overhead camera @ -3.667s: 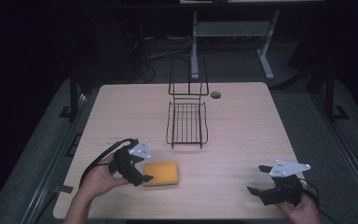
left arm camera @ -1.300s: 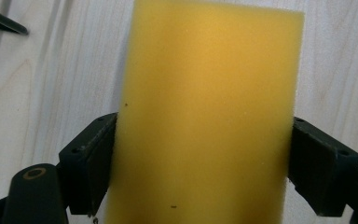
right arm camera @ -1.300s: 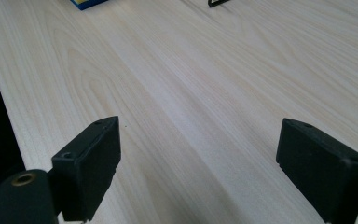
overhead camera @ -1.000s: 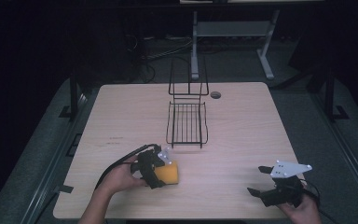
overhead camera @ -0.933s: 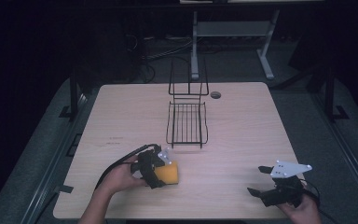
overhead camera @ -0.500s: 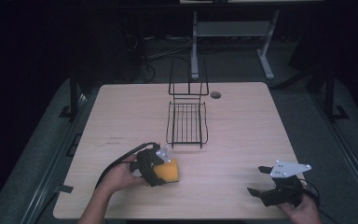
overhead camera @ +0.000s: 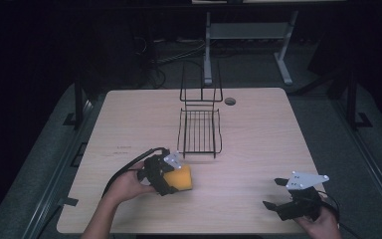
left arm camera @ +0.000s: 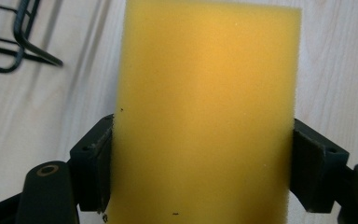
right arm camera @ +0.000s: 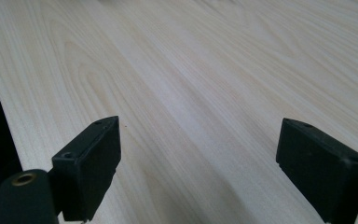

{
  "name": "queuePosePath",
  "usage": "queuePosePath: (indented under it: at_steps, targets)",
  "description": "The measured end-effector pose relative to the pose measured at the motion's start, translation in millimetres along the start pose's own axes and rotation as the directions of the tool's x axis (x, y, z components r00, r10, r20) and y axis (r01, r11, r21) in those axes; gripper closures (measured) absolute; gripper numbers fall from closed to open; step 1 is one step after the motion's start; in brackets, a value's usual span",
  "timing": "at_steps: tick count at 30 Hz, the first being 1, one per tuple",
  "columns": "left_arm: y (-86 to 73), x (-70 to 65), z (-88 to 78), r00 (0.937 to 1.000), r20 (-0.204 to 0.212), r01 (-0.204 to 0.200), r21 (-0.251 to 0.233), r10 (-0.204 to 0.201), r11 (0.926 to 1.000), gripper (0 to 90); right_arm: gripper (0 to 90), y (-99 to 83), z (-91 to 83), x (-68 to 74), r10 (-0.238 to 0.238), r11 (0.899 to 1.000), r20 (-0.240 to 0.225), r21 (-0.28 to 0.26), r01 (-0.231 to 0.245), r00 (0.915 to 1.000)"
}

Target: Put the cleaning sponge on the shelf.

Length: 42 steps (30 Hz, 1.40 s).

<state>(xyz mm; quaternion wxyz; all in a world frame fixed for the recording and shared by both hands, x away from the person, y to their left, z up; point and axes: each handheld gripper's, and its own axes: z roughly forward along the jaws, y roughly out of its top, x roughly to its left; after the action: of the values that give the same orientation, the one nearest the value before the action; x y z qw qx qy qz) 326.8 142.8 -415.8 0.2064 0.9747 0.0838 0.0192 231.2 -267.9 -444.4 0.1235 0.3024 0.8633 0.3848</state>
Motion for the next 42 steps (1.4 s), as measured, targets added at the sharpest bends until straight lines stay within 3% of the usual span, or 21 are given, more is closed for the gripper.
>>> queuePosePath:
  at_steps: [10,22,42]
  targets:
    - [10.0,4.9,-7.1,0.9999,0.003,-0.014,-0.009,0.014,0.9999,21.7,13.3,-0.4,3.0,-0.2,0.005,1.000,-0.013,0.021,-0.004,0.9999]
    - [9.9,9.3,-10.4,0.9999,0.010,-0.008,-0.024,0.009,0.9997,21.7,13.3,0.1,8.2,0.9,-0.001,0.999,-0.023,0.039,0.002,0.9997]
    - [30.8,24.1,-18.7,0.9994,0.009,-0.034,-0.019,0.034,0.9993,21.7,13.3,-1.9,8.2,-0.8,0.001,0.999,-0.033,0.047,0.001,0.9994]
